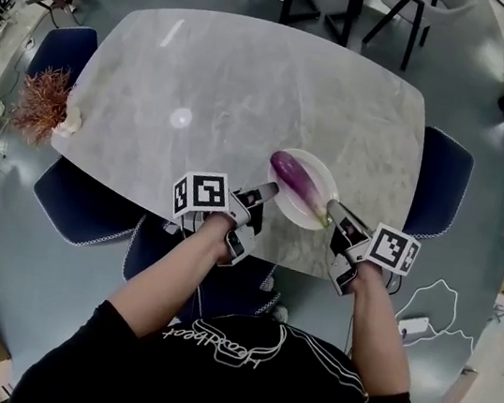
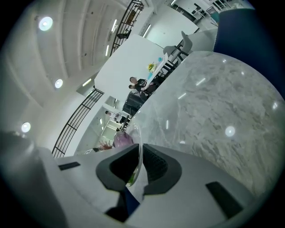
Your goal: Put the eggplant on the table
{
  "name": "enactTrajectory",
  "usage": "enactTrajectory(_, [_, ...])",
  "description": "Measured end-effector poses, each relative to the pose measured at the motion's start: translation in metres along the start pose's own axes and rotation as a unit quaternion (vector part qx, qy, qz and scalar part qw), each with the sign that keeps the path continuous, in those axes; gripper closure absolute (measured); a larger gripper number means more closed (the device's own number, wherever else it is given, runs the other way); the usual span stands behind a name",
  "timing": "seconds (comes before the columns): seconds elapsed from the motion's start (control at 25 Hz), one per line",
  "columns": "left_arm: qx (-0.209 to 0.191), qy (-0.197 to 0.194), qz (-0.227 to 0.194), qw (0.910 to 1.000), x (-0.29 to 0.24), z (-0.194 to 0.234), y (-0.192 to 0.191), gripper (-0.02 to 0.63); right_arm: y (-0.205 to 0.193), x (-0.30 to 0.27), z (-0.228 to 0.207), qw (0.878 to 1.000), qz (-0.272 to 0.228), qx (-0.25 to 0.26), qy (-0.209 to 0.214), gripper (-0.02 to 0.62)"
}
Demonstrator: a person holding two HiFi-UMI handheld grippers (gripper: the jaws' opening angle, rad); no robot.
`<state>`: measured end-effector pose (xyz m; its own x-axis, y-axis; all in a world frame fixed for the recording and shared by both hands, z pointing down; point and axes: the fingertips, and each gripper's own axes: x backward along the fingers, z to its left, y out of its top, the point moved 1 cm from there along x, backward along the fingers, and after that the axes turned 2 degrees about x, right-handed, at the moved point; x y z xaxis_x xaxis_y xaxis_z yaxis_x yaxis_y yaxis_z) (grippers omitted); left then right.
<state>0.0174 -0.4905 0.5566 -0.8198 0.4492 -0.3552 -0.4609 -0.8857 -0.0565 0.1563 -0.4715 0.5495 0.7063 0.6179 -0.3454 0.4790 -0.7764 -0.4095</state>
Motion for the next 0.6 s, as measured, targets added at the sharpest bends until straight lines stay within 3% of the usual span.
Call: enactTrajectory(0.6, [0.041,0.052,0.006,0.9978,-0.021,0.065,0.005,0.586,-0.022,-0.034,-0.054,0.996,0.053,-0.007,-0.067,0.565])
